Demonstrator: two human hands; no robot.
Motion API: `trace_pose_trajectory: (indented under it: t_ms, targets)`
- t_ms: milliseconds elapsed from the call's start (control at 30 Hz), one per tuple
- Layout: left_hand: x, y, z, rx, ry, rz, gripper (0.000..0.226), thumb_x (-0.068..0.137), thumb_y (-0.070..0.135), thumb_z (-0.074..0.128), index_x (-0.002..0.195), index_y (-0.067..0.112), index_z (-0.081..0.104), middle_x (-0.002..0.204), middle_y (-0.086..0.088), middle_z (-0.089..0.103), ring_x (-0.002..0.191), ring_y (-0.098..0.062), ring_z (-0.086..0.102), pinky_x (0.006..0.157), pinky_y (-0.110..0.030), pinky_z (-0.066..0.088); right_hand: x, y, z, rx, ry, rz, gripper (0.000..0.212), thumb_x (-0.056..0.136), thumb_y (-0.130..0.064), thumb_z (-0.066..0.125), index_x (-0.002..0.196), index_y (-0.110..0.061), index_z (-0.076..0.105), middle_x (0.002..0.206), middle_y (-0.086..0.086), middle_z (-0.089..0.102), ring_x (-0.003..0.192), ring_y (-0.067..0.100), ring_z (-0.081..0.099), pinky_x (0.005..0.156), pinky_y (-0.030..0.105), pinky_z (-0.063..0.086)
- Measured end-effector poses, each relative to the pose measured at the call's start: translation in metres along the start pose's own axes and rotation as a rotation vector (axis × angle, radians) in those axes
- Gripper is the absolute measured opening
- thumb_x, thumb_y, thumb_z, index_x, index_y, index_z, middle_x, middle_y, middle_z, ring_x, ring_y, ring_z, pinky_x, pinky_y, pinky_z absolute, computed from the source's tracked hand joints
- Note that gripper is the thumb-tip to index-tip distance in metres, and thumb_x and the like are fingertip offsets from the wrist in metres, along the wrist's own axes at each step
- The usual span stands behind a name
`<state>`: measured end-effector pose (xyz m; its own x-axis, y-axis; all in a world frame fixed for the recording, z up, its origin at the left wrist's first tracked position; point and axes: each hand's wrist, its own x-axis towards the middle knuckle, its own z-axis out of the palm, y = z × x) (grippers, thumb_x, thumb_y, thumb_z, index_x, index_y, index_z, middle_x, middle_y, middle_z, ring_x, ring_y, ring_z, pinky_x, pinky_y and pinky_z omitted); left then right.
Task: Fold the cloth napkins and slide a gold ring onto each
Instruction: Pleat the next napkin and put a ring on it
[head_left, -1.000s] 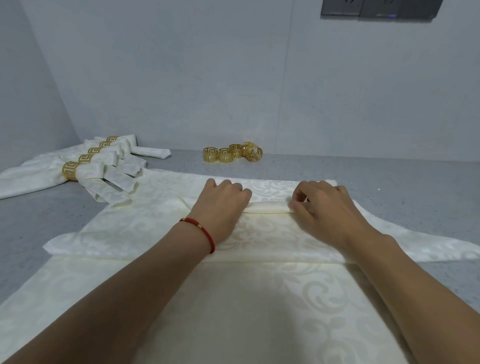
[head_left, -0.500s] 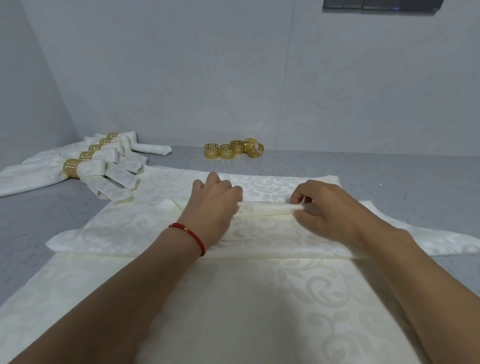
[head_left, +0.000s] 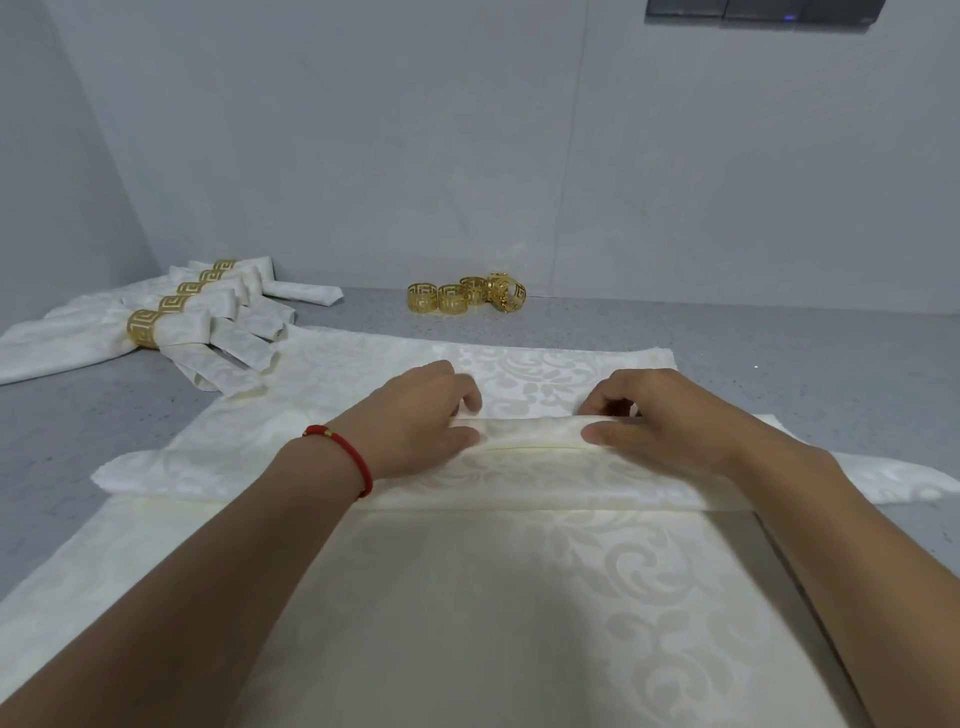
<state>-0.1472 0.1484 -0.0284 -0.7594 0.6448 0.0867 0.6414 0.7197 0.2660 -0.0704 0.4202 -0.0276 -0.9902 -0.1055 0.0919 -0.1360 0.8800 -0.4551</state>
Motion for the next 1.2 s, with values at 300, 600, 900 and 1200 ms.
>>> trace_pose_trajectory:
  t_ms: [300, 600, 900, 1200]
  targets:
    - [0.0, 0.015, 0.001, 0.379, 0.258, 0.133, 0.019, 0.097, 0.033, 0.054, 0.088, 0.028, 0.038, 0.086, 0.012, 0.047, 0.083, -0.015, 0.042, 0.077, -0.033, 0.03, -0.002, -0.013, 0.004, -0.104, 0.117, -0.045, 0.011, 0.087, -0.022, 0.069, 0.084, -0.028, 0.061, 0.087, -0.014, 0.061, 0.082, 0.006, 0.057, 0.072, 0.031, 0.05]
    - [-0.011, 0.011, -0.014, 0.109, -0.068, 0.11, 0.008, 0.09, 0.025, 0.062, 0.097, 0.029, 0.063, 0.097, 0.013, 0.057, 0.087, -0.006, 0.052, 0.075, -0.024, 0.045, -0.006, -0.008, -0.005, -0.071, -0.019, -0.079, 0.013, 0.089, -0.037, 0.071, 0.083, -0.029, 0.063, 0.087, -0.013, 0.063, 0.081, 0.009, 0.059, 0.07, 0.025, 0.05]
    - [-0.006, 0.005, -0.01, 0.116, -0.087, 0.062, 0.012, 0.096, 0.03, 0.062, 0.106, 0.024, 0.061, 0.103, 0.009, 0.058, 0.088, -0.01, 0.05, 0.078, -0.027, 0.044, -0.009, -0.011, -0.007, -0.052, -0.126, -0.001, 0.006, 0.091, -0.039, 0.073, 0.097, -0.038, 0.069, 0.096, -0.012, 0.066, 0.089, 0.009, 0.063, 0.079, 0.03, 0.054]
    - [-0.027, 0.038, -0.016, 0.333, -0.041, 0.1, 0.016, 0.089, 0.009, 0.056, 0.094, 0.024, 0.051, 0.097, 0.004, 0.055, 0.089, -0.019, 0.056, 0.065, -0.028, 0.039, -0.044, -0.033, 0.007, -0.31, 0.043, -0.121, 0.02, 0.089, -0.014, 0.067, 0.099, -0.029, 0.058, 0.094, -0.014, 0.051, 0.087, 0.008, 0.046, 0.071, 0.026, 0.037]
